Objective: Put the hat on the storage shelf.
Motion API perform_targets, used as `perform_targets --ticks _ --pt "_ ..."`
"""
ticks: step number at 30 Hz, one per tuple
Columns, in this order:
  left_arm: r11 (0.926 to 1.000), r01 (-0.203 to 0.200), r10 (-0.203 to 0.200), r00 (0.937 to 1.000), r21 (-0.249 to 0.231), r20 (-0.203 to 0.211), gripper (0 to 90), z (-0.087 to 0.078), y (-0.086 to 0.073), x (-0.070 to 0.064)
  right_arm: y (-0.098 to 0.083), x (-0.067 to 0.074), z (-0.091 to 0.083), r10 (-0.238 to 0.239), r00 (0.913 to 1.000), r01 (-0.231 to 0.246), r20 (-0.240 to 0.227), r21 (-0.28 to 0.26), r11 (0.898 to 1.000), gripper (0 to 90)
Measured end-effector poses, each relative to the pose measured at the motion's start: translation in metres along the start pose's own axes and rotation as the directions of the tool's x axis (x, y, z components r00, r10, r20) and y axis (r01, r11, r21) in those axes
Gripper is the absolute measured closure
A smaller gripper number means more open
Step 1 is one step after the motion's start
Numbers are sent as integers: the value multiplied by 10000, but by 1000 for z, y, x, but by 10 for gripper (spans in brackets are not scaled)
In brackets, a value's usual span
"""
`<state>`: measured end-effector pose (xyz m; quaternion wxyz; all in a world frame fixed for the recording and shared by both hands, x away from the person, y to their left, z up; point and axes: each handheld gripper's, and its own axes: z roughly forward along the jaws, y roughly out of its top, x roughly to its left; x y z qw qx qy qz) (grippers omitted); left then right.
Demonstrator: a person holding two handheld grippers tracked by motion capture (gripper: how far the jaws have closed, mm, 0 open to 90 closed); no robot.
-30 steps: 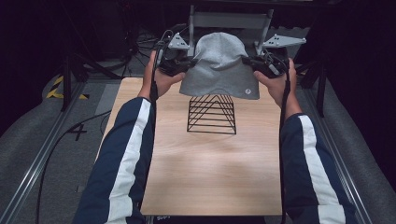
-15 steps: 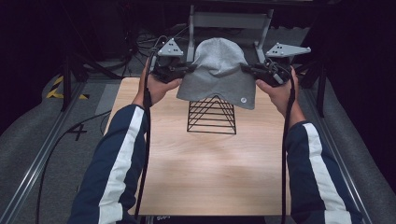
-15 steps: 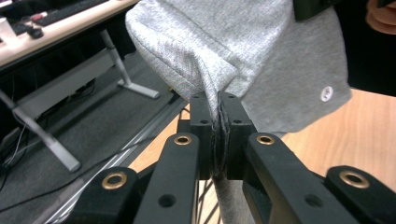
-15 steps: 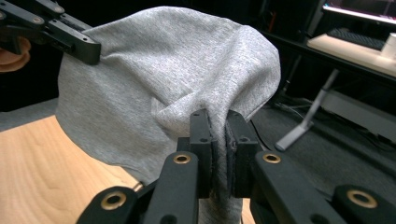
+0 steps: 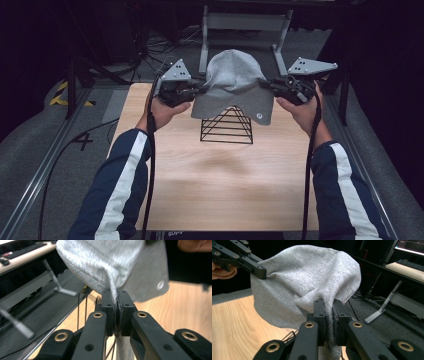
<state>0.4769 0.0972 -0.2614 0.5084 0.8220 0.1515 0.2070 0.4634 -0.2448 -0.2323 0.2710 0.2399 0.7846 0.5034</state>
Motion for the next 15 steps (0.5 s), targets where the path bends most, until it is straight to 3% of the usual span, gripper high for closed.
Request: perform_targets --ticks 4,9,11,15 --pt "9994 36 -33 10000 338 -88 856 10 -11 -1 -10 3 7 -150 9999 149 39 302 9994 837" --pt "9963 229 -213 9996 829 -207 855 27 -32 1 -35 7 23 -29 9999 41 -161 758 9971 836" --pt "9924 418 -396 9990 1157 -213 855 36 -47 0 -47 8 29 3 9997 19 -232 965 9953 836" --pt "9901 558 -533 9983 1285 -225 855 43 -60 -2 -61 8 34 94 9997 -65 -243 1164 9932 836"
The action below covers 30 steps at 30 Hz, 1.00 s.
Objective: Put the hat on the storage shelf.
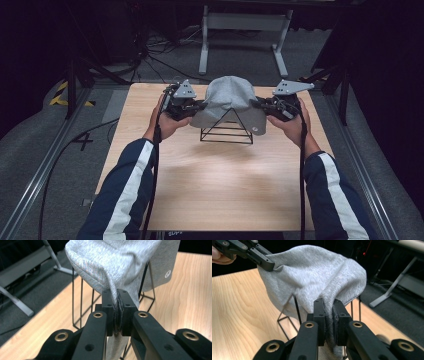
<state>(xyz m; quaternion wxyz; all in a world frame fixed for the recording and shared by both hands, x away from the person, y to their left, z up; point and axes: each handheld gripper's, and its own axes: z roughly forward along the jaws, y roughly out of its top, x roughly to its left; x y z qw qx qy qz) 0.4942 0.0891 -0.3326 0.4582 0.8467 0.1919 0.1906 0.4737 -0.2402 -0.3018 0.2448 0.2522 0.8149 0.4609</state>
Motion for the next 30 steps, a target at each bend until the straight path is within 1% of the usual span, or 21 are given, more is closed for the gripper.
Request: perform_targets --ticks 1,2,3,4,5,8,9,10,11,12,13,14,15,18,20,21,23,25,27,29,30 --pt "10000 15 -15 10000 34 18 854 3 -4 -1 -6 0 3 55 10000 -55 -37 33 10000 837" --pt "9999 94 -94 9999 57 66 855 6 -7 -2 -16 1 6 168 9998 -167 -81 198 9997 837" --pt "9999 68 -69 9999 130 76 855 8 -9 -3 -16 1 6 168 9998 -167 -81 198 9997 837" --pt "9996 43 -44 10000 270 68 855 11 -13 -4 -24 2 10 187 9997 -183 -124 319 9993 837" --pt "9996 73 -76 9999 257 110 855 14 -15 -5 -24 2 10 187 9997 -183 -124 319 9993 837" --pt "9988 266 -273 9995 420 158 855 23 -25 -9 -37 5 17 309 9994 -300 -131 616 9976 837" --pt "9984 278 -287 9994 489 172 855 28 -29 -10 -41 6 19 312 9994 -301 -140 717 9970 837" --pt "9984 278 -287 9994 489 172 855 28 -29 -10 -47 6 23 344 9993 -331 -138 822 9961 837" --pt "9980 211 -218 9997 604 112 855 30 -31 -11 -47 6 23 344 9993 -331 -138 822 9961 837" --pt "9978 225 -232 9997 630 106 855 32 -34 -11 -53 8 27 388 9992 -373 -129 1017 9941 838" --pt "9970 277 -288 9995 721 150 855 35 -37 -12 -53 8 27 388 9992 -373 -129 1017 9941 838" --pt "9956 374 -386 9992 862 116 855 39 -42 -12 -60 8 32 437 9990 -421 -106 1193 9920 838" --pt "9956 374 -386 9992 862 116 855 39 -42 -12 -60 8 32 437 9990 -421 -106 1193 9920 838" --pt "9942 509 -521 9986 945 100 855 46 -49 -12 -69 7 38 592 9982 -577 -64 1435 9880 837" --pt "9926 555 -568 9983 1083 88 855 50 -54 -13 -75 6 41 675 9977 -670 22 1584 9851 838" --pt "9920 501 -515 9986 1161 95 855 51 -55 -12 -79 6 44 709 9974 -715 97 1716 9826 838" --pt "9907 676 -701 9974 1183 166 855 55 -62 -12 -88 4 48 867 9961 -879 143 1828 9792 838" --pt "9898 725 -746 9971 1229 125 856 57 -66 -11 -92 3 50 1014 9947 -1023 142 1819 9780 838" --pt "9891 723 -748 9971 1287 147 857 58 -69 -10 -94 2 51 1015 9947 -1029 170 1809 9781 838" --pt "9877 868 -897 9958 1302 166 858 60 -73 -9 -97 2 53 1112 9935 -1136 234 1830 9765 838" --pt "9863 852 -885 9959 1412 174 858 61 -75 -9 -98 2 55 1161 9929 -1188 254 1830 9759 838"
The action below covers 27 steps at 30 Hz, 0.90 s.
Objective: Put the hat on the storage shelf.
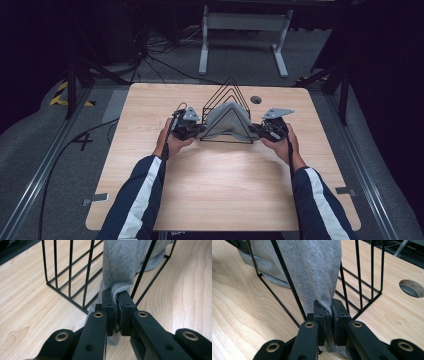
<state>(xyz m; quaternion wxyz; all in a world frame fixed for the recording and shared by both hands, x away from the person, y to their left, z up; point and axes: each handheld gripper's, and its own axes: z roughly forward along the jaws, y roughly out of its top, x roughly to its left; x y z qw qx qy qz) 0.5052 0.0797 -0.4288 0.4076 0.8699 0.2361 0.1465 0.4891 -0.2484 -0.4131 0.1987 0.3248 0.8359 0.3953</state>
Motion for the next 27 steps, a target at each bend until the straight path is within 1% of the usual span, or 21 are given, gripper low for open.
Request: perform_targets --ticks 2,3,4,6,7,9,10,13,14,15,17,19,21,27 --pt "10000 -30 30 10000 57 -23 859 1 -1 0 0 1 1 -1 10000 1 13 25 10000 839" --pt "9999 -22 23 9999 116 -109 859 2 -2 -1 -1 2 2 -10 10000 10 37 56 10000 839" --pt "9999 120 -120 9999 78 -77 860 4 -4 1 -2 3 5 25 10000 -25 64 93 10000 838" --pt "9999 118 -118 9999 57 -74 861 4 -4 1 -3 4 5 29 10000 -30 61 102 9999 839" --pt "9999 158 -158 9999 58 -68 860 3 -4 1 -4 4 6 120 9999 -120 44 96 9999 837" --pt "9999 127 -126 9999 93 -107 859 1 -3 0 -4 5 6 102 9999 -103 56 96 9999 835" --pt "10000 27 -26 9998 51 -175 859 -2 -2 0 -3 5 4 93 9999 -94 54 84 9999 831" --pt "10000 23 -24 9997 -59 -261 850 -9 -1 0 1 6 -3 -69 9999 69 108 0 10000 815" --pt "10000 -91 90 9995 -39 -307 847 -13 -1 0 1 6 -5 -117 9998 117 131 13 9999 806" --pt "9999 -110 111 9994 45 -329 840 -15 -1 0 2 6 -7 -169 9997 168 154 65 9998 796" --pt "9998 -173 175 9992 61 -361 823 -19 -2 -1 3 6 -11 -224 9996 222 145 136 9997 780" --pt "9994 -323 327 9987 96 -387 816 -25 -3 -2 3 6 -15 -289 9995 287 102 195 9994 778" --pt "9988 -473 477 9981 110 -393 813 -30 -4 -3 3 7 -19 -402 9990 398 181 213 9990 776" --pt "9956 -888 899 9952 290 -395 810 -47 -5 -8 6 10 -29 -518 9984 510 224 369 9980 759"
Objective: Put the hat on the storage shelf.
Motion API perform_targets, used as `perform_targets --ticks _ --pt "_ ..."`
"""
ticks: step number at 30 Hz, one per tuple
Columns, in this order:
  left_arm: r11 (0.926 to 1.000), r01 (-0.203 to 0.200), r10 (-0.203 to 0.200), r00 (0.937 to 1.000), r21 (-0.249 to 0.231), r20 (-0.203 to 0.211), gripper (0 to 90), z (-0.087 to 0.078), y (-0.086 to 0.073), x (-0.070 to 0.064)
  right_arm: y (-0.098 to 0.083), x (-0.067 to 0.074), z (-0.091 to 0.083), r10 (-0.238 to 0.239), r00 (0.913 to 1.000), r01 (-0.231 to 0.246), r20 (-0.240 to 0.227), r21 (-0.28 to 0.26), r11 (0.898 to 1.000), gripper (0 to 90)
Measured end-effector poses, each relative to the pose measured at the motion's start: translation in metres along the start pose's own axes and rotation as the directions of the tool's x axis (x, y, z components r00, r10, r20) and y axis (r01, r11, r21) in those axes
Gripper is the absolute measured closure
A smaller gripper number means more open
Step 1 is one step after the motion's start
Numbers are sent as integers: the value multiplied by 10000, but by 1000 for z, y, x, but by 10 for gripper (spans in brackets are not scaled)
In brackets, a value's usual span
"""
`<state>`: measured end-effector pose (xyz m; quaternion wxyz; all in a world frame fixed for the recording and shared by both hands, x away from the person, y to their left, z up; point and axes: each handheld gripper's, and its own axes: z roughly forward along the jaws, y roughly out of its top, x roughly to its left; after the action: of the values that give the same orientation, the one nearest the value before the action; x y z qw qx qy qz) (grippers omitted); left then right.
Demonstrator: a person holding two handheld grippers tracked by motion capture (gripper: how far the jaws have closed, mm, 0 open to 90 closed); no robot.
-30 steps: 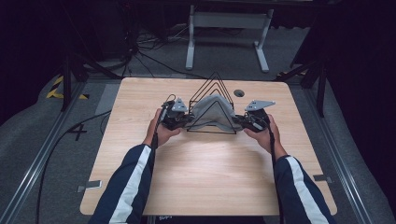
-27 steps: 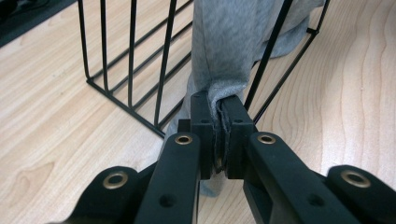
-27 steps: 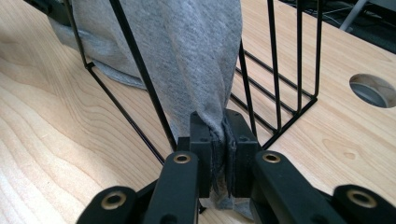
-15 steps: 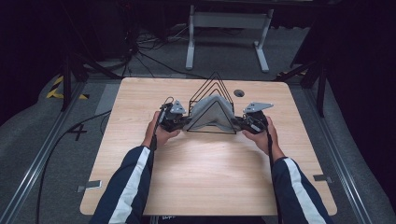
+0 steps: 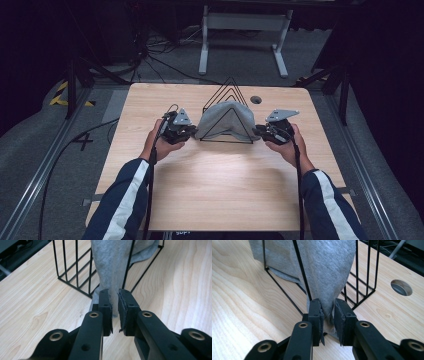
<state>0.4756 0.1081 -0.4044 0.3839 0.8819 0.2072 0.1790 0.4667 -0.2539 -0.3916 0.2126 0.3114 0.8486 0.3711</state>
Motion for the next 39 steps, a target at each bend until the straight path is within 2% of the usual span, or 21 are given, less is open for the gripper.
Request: perform_targets --ticks 4,7,11,17,23,26,29,34,37,39 --pt "9996 -241 241 9997 162 -25 802 -9 -3 -4 1 2 -7 -29 10000 29 -10 59 10000 745" --pt "9995 -231 231 9997 220 9 791 -15 -7 -6 1 4 -12 -73 10000 73 15 81 9999 726" --pt "9975 -496 495 9988 506 33 766 -22 -14 -10 -1 6 -19 -35 10000 34 4 213 9998 697" --pt "9960 -539 540 9985 710 14 723 -32 -24 -15 -9 9 -30 -63 9999 61 93 219 9997 656" --pt "9937 -583 591 9982 957 -54 644 -45 -36 -20 -22 11 -42 -62 9998 56 183 306 9995 610" --pt "9933 -452 464 9989 1062 -88 607 -51 -43 -23 -29 12 -47 -69 9997 60 239 348 9994 576" --pt "9900 -490 516 9985 1321 -162 575 -56 -51 -26 -36 13 -52 -52 9997 44 241 332 9994 553" --pt "9864 -437 490 9983 1582 -301 487 -65 -66 -31 -51 19 -61 -225 9997 219 119 439 9988 499" --pt "9853 -443 511 9980 1649 -370 430 -70 -73 -34 -58 22 -64 -336 9993 329 141 494 9982 482" --pt "9828 -386 456 9983 1804 -349 393 -72 -78 -36 -68 24 -68 -435 9988 420 233 608 9973 447"
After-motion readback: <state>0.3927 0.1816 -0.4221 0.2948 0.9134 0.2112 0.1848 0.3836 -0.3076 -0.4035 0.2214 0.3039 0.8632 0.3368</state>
